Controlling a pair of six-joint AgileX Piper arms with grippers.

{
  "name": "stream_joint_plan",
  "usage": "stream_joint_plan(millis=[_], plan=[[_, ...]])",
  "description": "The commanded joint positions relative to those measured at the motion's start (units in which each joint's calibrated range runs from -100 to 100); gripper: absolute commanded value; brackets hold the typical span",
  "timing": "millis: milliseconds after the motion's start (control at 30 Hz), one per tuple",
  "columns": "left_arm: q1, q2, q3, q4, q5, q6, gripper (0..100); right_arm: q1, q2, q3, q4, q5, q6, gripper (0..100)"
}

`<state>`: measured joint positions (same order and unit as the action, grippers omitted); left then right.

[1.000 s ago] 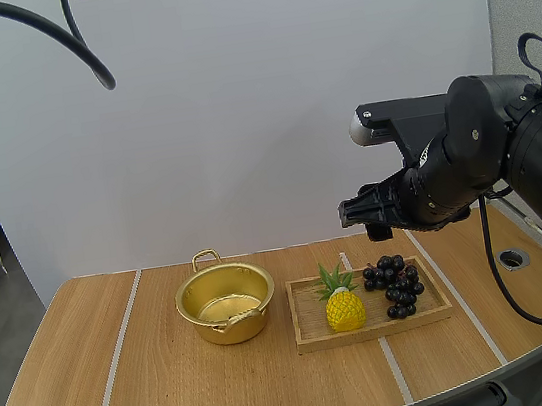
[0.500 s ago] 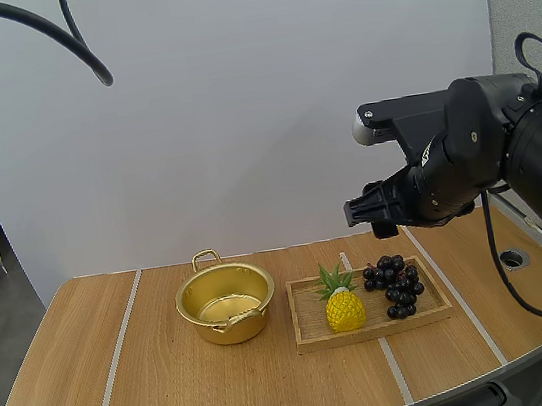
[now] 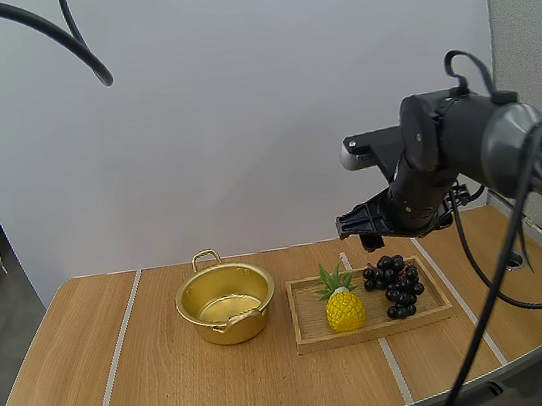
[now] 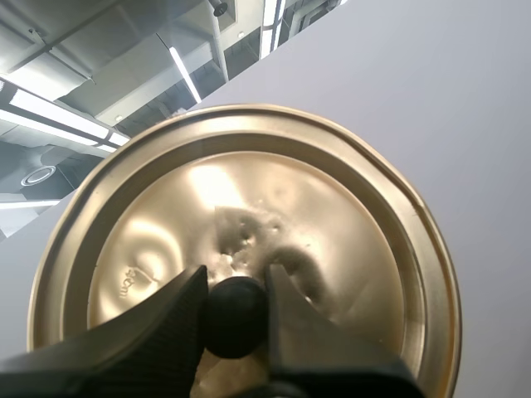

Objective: Open the pot, put the grape inside, and close it

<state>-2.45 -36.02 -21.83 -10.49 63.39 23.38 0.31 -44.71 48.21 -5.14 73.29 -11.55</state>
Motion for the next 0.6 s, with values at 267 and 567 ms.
stream_joint_plan(millis=[267,567], plan=[[-0.21,-0.4,-0.5,0.1,-1.8,-0.6,0,-7.5,11.0,-0.3,7.0,-9.2,-11.0,100],[-0.21,-0.4,-0.5,0.1,-1.8,-0.5,0,-8.6,18.5,-0.3,10.4,-12.7,-17.4,100]])
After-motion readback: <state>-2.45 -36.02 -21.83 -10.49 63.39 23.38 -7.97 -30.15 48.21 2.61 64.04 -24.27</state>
